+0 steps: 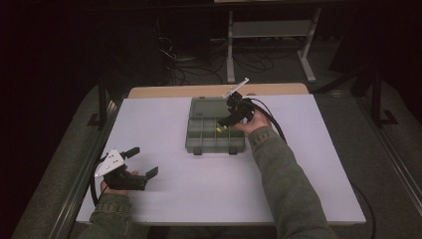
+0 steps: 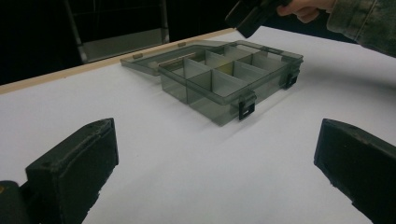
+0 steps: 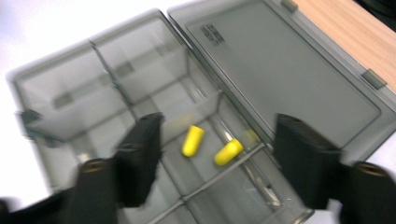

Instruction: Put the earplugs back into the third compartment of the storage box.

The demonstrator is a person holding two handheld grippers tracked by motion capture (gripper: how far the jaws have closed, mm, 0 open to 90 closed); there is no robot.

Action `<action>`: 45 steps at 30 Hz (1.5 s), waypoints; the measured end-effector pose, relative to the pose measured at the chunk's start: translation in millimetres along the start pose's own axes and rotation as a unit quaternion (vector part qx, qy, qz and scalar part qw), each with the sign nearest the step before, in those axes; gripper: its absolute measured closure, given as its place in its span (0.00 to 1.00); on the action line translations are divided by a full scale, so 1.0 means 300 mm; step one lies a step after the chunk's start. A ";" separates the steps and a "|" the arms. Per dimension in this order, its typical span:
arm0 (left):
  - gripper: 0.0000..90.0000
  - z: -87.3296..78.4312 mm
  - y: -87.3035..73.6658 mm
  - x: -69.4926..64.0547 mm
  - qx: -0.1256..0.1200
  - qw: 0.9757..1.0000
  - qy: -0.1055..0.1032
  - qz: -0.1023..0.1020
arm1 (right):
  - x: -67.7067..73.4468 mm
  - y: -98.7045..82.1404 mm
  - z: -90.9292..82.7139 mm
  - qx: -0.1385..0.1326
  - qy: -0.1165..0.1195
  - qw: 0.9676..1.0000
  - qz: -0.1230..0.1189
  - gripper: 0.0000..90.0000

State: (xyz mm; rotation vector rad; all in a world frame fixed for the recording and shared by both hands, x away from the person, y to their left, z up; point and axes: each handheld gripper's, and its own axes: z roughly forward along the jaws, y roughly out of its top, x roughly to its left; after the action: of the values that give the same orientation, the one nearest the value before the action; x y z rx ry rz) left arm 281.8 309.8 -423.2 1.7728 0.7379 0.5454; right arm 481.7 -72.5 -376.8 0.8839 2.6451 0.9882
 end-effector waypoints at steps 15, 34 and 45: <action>0.00 -0.003 0.001 -0.003 -0.005 1.000 -0.002 -0.004 | 0.014 -0.085 -0.108 -0.049 0.009 0.998 0.036 0.03; 0.00 -0.003 0.000 -0.002 -0.005 1.000 -0.001 -0.006 | 0.092 -0.257 -0.209 -0.079 -0.009 0.996 0.044 0.01; 0.00 -0.004 0.000 -0.003 -0.005 1.000 -0.001 -0.005 | 0.110 -0.363 -0.262 -0.092 -0.009 0.994 0.061 0.01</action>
State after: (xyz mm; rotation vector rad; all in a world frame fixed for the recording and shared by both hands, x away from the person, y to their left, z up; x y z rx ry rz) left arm 280.3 310.0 -422.8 1.7591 0.7425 0.5399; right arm 375.8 -161.0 -386.1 1.0157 2.4612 1.2227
